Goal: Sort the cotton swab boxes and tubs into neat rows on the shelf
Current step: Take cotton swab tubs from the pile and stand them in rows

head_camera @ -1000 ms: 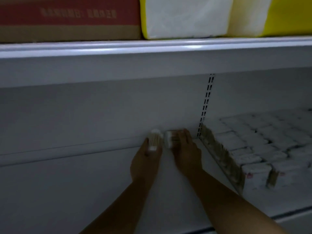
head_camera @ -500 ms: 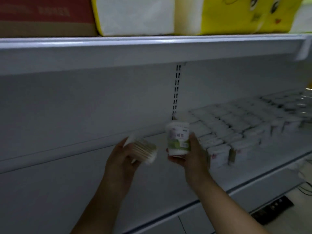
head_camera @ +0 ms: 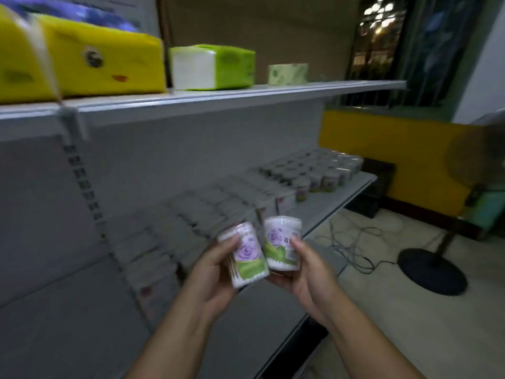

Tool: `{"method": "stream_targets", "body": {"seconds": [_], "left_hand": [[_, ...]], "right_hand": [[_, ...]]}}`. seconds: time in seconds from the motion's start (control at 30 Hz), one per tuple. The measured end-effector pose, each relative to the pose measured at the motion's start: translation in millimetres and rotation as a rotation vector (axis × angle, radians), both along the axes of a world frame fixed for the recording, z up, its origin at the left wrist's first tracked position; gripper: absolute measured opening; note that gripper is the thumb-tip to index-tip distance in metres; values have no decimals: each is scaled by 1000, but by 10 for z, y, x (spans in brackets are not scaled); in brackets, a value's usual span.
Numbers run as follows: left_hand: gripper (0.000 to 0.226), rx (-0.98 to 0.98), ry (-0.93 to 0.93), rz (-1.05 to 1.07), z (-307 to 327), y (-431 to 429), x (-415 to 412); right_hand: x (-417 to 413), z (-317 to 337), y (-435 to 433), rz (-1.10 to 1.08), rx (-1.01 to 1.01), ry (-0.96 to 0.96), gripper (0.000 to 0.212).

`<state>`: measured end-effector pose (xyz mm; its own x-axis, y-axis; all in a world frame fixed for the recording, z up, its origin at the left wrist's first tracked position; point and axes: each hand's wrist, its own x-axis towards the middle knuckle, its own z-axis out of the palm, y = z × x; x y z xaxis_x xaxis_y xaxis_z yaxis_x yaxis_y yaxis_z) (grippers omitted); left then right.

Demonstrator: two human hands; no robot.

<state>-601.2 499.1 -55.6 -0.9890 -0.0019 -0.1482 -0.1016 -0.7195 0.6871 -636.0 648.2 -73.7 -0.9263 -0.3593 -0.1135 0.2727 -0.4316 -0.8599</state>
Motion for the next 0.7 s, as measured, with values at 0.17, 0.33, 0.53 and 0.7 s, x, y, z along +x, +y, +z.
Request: {"method": "stream_targets", "body": {"seconds": [0.17, 0.33, 0.53, 0.7], "left_hand": [[47, -59, 56, -46, -138, 941, -524], [41, -192, 95, 6, -287, 1505, -1044], [45, -249, 119, -2, -489, 1797, -1851], [56, -471, 153, 161, -668, 1973, -2562]], "right_hand": [[-299, -28, 952, -148, 74, 55, 50], [-652, -95, 1530, -276, 250, 119, 67], [-1417, -215, 1943, -322, 370, 181, 84], [-2219, -342, 2119, -296, 487, 244, 74]]}}
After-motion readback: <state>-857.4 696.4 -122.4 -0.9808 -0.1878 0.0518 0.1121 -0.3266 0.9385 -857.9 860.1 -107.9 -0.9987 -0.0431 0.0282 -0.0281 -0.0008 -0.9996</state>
